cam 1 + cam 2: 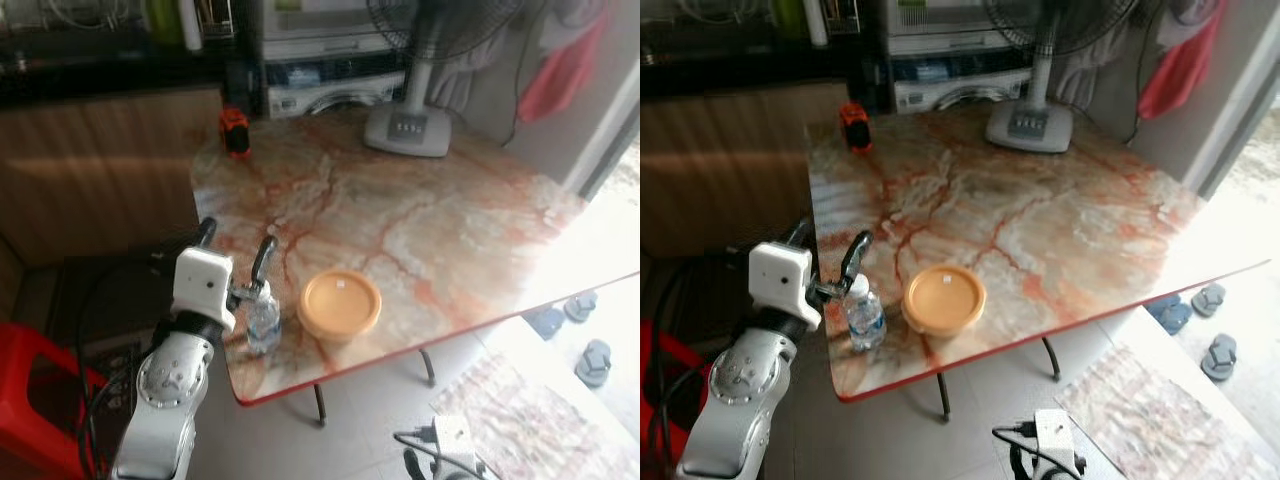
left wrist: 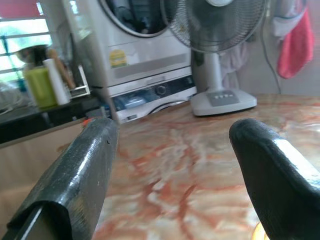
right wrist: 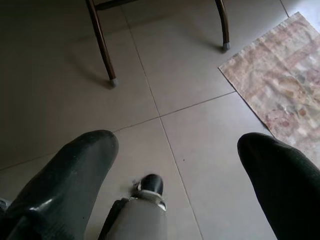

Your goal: Restocking fridge

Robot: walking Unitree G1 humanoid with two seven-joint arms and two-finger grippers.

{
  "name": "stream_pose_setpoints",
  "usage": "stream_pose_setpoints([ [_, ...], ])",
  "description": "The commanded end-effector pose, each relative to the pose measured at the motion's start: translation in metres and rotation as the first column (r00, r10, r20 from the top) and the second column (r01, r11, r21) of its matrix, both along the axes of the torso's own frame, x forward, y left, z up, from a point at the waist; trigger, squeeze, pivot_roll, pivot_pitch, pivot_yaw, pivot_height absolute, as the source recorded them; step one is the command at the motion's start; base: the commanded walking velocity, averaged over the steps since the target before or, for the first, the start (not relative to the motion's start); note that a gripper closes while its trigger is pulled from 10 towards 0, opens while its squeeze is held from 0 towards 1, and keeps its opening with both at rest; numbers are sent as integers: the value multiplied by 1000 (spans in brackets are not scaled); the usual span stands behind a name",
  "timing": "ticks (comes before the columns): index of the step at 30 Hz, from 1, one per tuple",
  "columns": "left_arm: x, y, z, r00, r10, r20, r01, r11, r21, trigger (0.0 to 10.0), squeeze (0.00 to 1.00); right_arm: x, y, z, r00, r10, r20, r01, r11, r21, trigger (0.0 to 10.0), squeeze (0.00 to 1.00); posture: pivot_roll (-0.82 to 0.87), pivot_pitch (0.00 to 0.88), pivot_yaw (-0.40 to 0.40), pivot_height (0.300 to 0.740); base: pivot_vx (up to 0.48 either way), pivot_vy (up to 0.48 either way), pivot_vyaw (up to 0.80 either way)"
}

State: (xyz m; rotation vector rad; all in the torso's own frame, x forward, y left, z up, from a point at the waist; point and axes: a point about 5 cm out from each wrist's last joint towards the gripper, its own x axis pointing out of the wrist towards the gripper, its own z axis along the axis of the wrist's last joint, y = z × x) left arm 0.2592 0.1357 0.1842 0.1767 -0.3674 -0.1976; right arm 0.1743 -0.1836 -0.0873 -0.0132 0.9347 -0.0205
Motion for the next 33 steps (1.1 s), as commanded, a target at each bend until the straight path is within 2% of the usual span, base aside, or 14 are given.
stream_pose_setpoints([
  [1,-1,-5,2,1000,-4,4,4,1000,9,10000,0,-5,-10,-1,1000,-11,-11,11,1000,-20,10000,0,89,0,-12,740,0,0,0],
  [6,-1,-4,16,999,9,43,-8,1000,-22,10000,0,-6,-10,-1,1000,11,-18,-12,1000,-26,10000,0,100,0,-15,740,0,0,0],
  [9,-1,-5,23,997,20,73,-20,1000,3,10000,0,-7,-11,-2,999,22,-32,-23,999,-34,10000,0,101,0,-14,740,0,0,0],
  [10,-1,-7,35,997,7,78,-8,1000,15,10000,0,-10,-11,-3,997,63,-49,-65,997,-51,10000,0,101,0,-14,740,0,0,0],
  [13,5,-15,46,999,-42,-11,43,997,65,10000,0,-12,-12,-4,996,64,-56,-67,997,-48,10000,0,118,0,-13,740,0,0,0],
  [15,7,-17,50,996,-67,-56,70,996,47,10000,0,-12,-12,-4,996,64,-58,-67,996,-50,10000,0,120,0,-10,740,0,0,0],
  [17,7,-25,64,973,-164,-164,166,986,0,10000,0,-13,-12,-5,994,81,-74,-86,995,-55,10000,0,126,0,-6,740,0,0,0],
  [18,7,-26,61,954,-190,-233,193,981,-12,10000,0,-14,-12,-5,993,84,-82,-89,994,-57,10000,0,125,0,-5,740,0,0,0],
  [20,6,-27,59,936,-210,-284,210,977,-31,10000,0,-14,-12,-5,992,93,-90,-98,993,-58,10000,0,122,0,-4,740,0,0,0],
  [24,8,-22,57,906,-172,-387,159,985,-65,10000,0,-14,-11,-5,992,89,-87,-93,995,-47,10000,0,124,0,-4,740,0,0,0],
  [26,10,-20,59,905,-163,-392,140,986,-86,10000,0,-14,-10,-5,992,91,-88,-95,994,-47,10000,0,136,0,0,740,0,0,0],
  [27,13,-12,55,898,-106,-426,83,994,-71,10000,0,-13,-10,-6,988,116,-99,-121,991,-55,10000,0,138,0,0,740,0,0,0],
  [29,15,-2,52,862,-34,-505,14,999,-43,10000,0,-13,-9,-5,983,150,-110,-158,985,-63,10000,0,139,0,-1,740,0,0,0],
  [33,11,0,53,804,-75,-590,38,996,-75,10000,0,-13,-9,-6,984,139,-109,-145,988,-51,10000,0,144,0,0,740,0,0,0],
])
